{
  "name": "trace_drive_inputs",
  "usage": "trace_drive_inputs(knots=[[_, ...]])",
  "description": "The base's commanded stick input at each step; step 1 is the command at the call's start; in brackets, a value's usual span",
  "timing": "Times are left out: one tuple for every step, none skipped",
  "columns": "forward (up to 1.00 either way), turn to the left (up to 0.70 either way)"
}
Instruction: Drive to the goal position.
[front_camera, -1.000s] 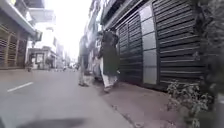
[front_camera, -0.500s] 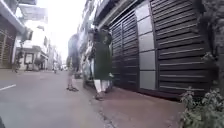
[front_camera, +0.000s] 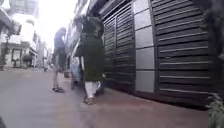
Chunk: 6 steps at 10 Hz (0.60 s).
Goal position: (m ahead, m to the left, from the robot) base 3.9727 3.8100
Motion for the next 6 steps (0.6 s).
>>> trace_drive_inputs(knots=[[0.7,-0.35],[0.7,-0.35],[0.7,-0.35],[0.7,-0.35],[0.0,-0.7],[0.0,-0.7]])
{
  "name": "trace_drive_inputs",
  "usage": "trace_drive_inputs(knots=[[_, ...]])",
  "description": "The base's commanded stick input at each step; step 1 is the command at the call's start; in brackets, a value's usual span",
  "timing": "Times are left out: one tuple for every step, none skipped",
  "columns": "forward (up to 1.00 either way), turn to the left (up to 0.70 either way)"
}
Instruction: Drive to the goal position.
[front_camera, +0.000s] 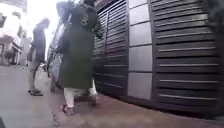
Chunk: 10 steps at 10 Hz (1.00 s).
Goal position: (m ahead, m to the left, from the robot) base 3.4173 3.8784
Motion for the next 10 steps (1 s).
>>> trace_drive_inputs(knots=[[0.0,-0.7],[0.0,-0.7],[0.0,-0.7],[-0.1,-0.65],[-0.38,-0.51],[-0.7,-0.35],[-0.7,-0.35],[-0.7,-0.35],[-0.7,-0.35],[-0.7,-0.02]])
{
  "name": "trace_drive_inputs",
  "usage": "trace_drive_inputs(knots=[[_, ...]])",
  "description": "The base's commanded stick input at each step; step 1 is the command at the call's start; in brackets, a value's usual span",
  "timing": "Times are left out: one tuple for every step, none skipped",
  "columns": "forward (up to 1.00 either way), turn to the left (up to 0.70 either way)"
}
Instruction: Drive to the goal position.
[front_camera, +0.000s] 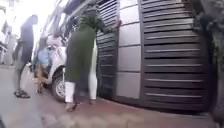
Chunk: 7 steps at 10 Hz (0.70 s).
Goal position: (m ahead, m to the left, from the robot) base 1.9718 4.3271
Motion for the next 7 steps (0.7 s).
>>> trace_drive_inputs(knots=[[-0.26,0.0],[0.0,0.0],[0.0,0.0],[0.0,0.0],[0.0,-0.38],[0.0,-0.7],[0.0,-0.7]])
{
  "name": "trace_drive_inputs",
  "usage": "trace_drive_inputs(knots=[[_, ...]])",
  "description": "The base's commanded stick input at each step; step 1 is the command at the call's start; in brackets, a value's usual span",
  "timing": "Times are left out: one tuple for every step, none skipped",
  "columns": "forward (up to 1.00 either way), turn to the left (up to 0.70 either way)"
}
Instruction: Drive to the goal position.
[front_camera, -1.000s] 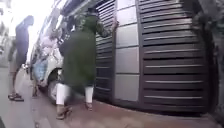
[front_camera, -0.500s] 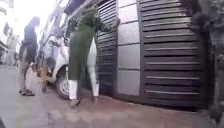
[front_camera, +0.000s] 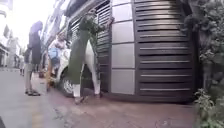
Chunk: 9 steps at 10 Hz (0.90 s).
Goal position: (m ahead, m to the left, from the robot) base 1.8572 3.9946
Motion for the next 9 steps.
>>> trace_drive_inputs(knots=[[0.0,-0.7],[0.0,-0.7],[0.0,-0.7],[0.0,-0.7],[0.0,-0.7],[0.0,-0.7],[0.0,-0.7],[0.0,-0.7],[0.0,-0.41]])
